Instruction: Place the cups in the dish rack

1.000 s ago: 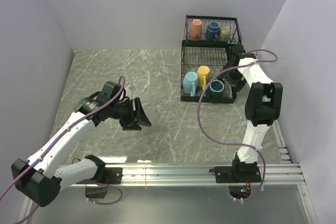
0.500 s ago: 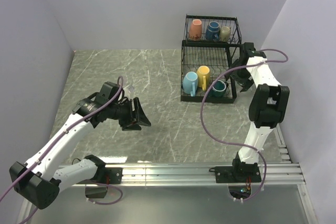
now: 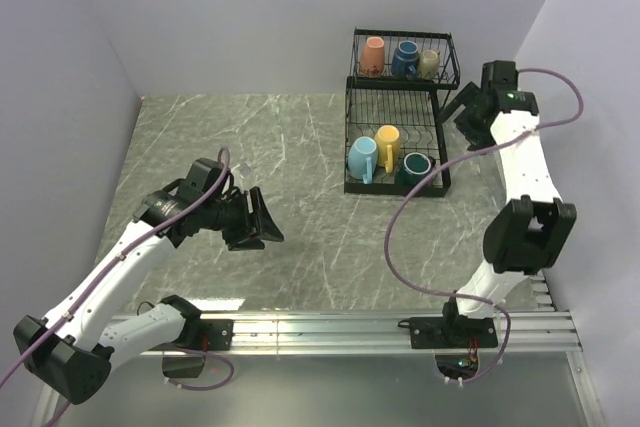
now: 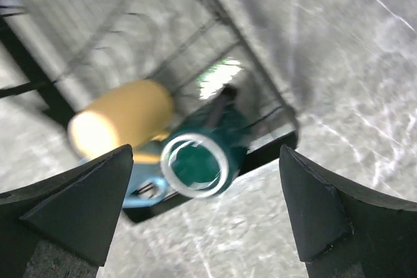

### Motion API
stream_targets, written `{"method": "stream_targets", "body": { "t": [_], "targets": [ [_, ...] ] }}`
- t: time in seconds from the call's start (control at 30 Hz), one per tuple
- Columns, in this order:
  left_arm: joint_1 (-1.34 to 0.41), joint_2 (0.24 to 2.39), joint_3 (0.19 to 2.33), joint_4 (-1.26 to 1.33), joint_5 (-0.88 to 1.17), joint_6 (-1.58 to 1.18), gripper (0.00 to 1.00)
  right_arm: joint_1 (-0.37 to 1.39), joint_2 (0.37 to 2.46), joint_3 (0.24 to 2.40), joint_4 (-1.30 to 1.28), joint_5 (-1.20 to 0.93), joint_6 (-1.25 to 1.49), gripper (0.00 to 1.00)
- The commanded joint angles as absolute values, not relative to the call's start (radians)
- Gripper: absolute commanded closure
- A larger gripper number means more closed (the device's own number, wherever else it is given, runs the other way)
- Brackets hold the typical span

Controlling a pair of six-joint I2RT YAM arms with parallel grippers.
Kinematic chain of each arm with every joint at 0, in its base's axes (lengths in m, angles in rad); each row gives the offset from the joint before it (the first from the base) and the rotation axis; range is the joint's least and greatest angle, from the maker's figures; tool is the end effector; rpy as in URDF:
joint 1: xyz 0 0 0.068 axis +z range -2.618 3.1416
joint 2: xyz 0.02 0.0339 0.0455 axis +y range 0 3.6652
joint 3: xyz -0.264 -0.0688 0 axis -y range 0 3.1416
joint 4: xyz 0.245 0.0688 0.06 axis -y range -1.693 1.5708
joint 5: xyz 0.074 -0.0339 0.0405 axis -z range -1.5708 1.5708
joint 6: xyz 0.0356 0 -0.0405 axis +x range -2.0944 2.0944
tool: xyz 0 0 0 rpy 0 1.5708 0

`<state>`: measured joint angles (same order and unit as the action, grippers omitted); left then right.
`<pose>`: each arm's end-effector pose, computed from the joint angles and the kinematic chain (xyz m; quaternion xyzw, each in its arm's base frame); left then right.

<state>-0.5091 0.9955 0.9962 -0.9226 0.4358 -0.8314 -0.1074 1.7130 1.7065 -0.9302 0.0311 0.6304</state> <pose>0.1547 -0.1036 0.3105 -0.0805 0.9245 -0.3539 0.1166 0.3655 -0.0405 0.3450 0.3471 0.8844 0.0663 0.3049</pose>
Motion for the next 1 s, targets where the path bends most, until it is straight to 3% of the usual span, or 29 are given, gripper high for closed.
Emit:
{"method": "stream_targets", "body": {
  "t": [0.0, 0.3, 0.5, 0.73, 0.97],
  "targets": [
    [-0.503, 0.988, 1.064, -0.937, 0.39, -0.812, 0.36, -0.104, 1.544, 1.689, -0.792, -0.125, 0.592, 0.0],
    [-0.503, 1.086, 1.281, -0.897, 0.262, -0.766, 0.31, 0.049, 0.973, 1.233, -0.531, -0.325, 0.597, 0.0],
    [-0.503, 1.158, 1.428, -0.761, 0.17, -0.767, 0.31, 0.104, 0.639, 1.014, -0.625, -0.353, 0.594, 0.0],
    [-0.499, 1.169, 1.424, -0.579, 0.015, -0.799, 0.28, 0.104, 0.379, 1.012, -0.807, -0.25, 0.575, 0.0],
    [-0.497, 1.16, 1.394, -0.477, -0.127, -0.815, 0.27, 0.104, 0.282, 1.068, -0.991, -0.158, 0.571, 0.0]
  ]
}}
